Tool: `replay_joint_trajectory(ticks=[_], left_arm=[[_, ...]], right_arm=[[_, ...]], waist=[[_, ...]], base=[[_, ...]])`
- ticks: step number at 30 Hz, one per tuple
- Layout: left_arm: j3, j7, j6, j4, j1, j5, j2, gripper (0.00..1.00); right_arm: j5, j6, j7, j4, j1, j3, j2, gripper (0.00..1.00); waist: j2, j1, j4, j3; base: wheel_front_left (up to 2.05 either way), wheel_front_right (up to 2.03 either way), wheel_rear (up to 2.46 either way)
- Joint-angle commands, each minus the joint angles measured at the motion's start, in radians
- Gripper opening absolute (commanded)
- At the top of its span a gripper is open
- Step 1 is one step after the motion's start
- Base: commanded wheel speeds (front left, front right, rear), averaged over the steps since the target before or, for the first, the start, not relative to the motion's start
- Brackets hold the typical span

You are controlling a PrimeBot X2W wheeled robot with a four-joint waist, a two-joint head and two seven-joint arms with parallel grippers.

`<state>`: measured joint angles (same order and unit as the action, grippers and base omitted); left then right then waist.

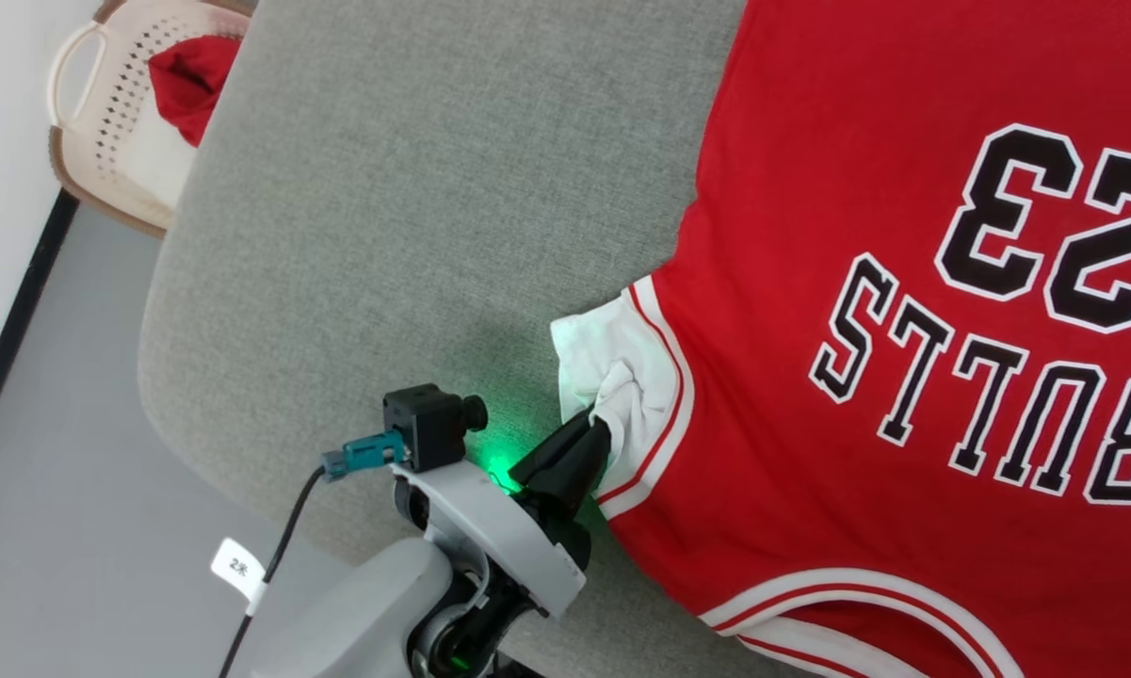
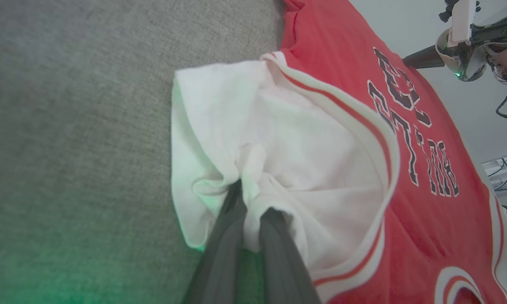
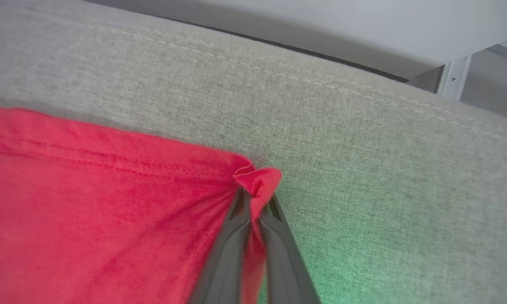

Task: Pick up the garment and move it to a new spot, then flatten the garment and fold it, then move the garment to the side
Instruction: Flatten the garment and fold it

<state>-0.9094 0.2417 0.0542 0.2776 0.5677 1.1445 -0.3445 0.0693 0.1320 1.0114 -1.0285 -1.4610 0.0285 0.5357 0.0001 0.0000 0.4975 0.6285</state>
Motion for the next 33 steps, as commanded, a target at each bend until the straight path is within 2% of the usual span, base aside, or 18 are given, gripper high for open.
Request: replay_joint_trajectory(ticks=[1, 6, 10, 15, 19, 22, 27, 33], left_arm=[[-0.010, -0.027, -0.033, 0.100, -0.048, 0.013, -0.038, 0.00], [0.006, -0.020, -0.037, 0.107, -0.054, 0.016, -0.054, 0.00], [0.021, -0.016, -0.049, 0.104, -0.065, 0.020, -0.078, 0.00], [0.041, -0.014, -0.073, 0.087, -0.086, 0.025, -0.120, 0.00], [0.054, -0.018, -0.093, 0.052, -0.100, 0.029, -0.150, 0.00], [0.061, -0.019, -0.111, 0.019, -0.107, 0.031, -0.164, 0.00], [0.071, -0.023, -0.138, -0.036, -0.132, 0.038, -0.192, 0.00], [0.076, -0.027, -0.167, -0.090, -0.162, 0.046, -0.214, 0.00]], right_arm=[[-0.039, -0.003, 0.014, -0.044, 0.097, 0.017, 0.006, 0.00], [-0.074, -0.003, -0.015, -0.006, 0.115, 0.081, -0.044, 0.00], [-0.041, -0.003, -0.022, 0.039, 0.158, 0.051, -0.081, 0.00], [0.104, -0.002, -0.017, 0.149, 0.285, -0.067, -0.111, 0.00], [0.265, -0.002, 0.013, 0.310, 0.422, -0.157, -0.075, 0.00], [0.375, -0.002, 0.036, 0.463, 0.526, -0.181, -0.032, 0.00], [0.493, -0.002, 0.064, 0.700, 0.720, -0.131, 0.010, 0.00], [0.541, -0.002, 0.097, 0.920, 0.995, 0.013, -0.009, 0.00]], waist=[[-0.0001, 0.0000, -0.011, -0.009], [-0.0001, 0.0000, -0.051, -0.047], [-0.0001, 0.0000, -0.099, -0.086], [-0.0001, 0.0000, -0.173, -0.141], [-0.0001, 0.0000, -0.229, -0.178], [-0.0001, 0.0000, -0.266, -0.203], [-0.0001, 0.0000, -0.321, -0.236], [-0.0001, 0.0000, -0.366, -0.270]], base=[[0.00, 0.00, 0.00], [0.00, 0.00, 0.00], [0.00, 0.00, 0.00], [0.00, 0.00, 0.00], [0.00, 0.00, 0.00], [0.00, 0.00, 0.00], [0.00, 0.00, 0.00], [0.00, 0.00, 0.00]])
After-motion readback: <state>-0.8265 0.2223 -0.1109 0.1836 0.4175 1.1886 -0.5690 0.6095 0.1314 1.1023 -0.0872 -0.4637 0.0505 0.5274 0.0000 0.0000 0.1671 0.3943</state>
